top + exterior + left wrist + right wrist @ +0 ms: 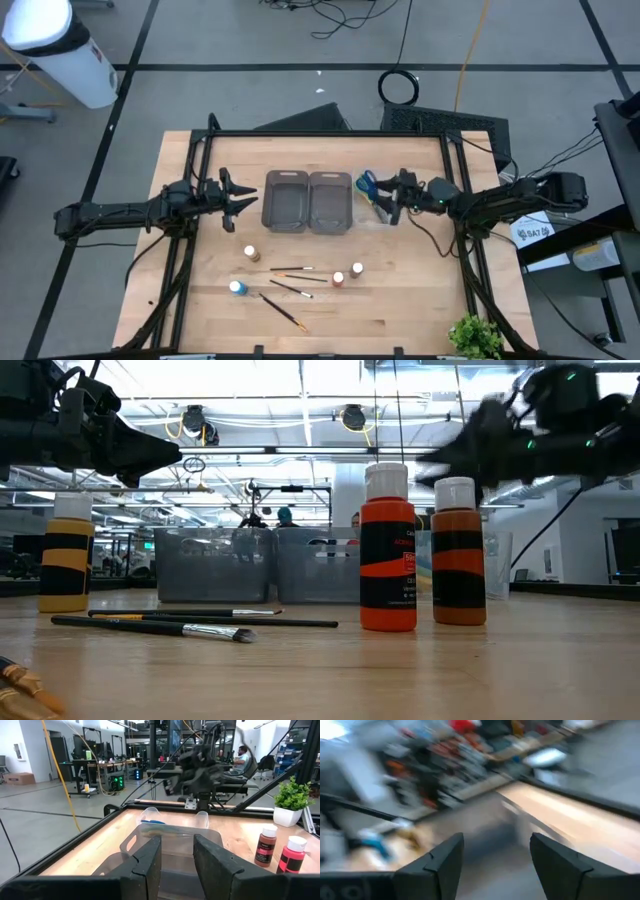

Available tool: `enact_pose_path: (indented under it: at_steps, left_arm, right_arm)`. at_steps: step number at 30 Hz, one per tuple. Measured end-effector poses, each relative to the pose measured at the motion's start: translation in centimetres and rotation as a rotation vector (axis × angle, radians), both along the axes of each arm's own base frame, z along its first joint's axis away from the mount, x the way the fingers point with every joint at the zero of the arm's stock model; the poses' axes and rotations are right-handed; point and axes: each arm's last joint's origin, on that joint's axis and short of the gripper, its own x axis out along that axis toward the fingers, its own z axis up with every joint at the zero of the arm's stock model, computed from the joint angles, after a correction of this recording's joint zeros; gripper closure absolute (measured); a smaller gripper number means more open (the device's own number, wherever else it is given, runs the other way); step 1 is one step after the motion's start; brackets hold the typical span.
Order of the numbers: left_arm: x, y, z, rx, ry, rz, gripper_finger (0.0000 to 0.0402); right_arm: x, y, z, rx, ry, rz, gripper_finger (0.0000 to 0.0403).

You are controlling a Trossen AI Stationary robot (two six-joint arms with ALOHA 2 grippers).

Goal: Pick & Place Paint Supplies
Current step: Put the brown paint bottle into the left black bin

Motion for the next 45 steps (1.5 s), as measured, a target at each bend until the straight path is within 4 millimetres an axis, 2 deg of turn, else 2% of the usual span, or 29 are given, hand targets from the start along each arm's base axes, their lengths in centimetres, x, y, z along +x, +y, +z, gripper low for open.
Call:
enact_pose_path:
  at_steps: [3,7,12,16,21,26,33,39,45]
  left_arm:
    - [0.0,0.0,0.0,0.0,0.0,0.0,0.0277]
    - [0.0,0.0,0.0,0.0,0.0,0.0,0.0277]
    - [0.0,0.0,0.0,0.0,0.0,0.0,0.0277]
    - [0.0,0.0,0.0,0.0,0.0,0.0,0.0277]
    - [0.0,0.0,0.0,0.0,0.0,0.0,0.0277]
    - [0.0,0.0,0.0,0.0,0.0,0.0,0.0277]
    - [0.0,0.0,0.0,0.0,0.0,0.0,0.0277]
    - [0.0,0.0,0.0,0.0,0.0,0.0,0.0277]
    - [0.0,0.0,0.0,0.0,0.0,0.0,0.0277]
  right_arm:
    - [0.4,2.1,1.4,-0.064,-0.112,0.134,0.0191]
    - [1.4,6.3,2.7,-0.138,-0.106,0.303,0.0193]
    - [1.4,12.0,2.2,-0.287,0.179,0.307,0.0193]
    - [-0.5,14.4,0.6,-0.291,0.384,0.209,0.0193]
    - [-1.8,15.9,-2.2,-0.226,0.489,0.177,0.0193]
    - [-0.6,17.0,-5.1,-0.219,0.525,0.187,0.0193]
    - [1.6,16.9,-8.8,-0.145,0.56,0.244,0.0193]
    - [3.7,16.9,-10.2,-0.141,0.569,0.246,0.0172]
    - [4.7,16.6,-10.3,-0.142,0.514,0.244,0.0137]
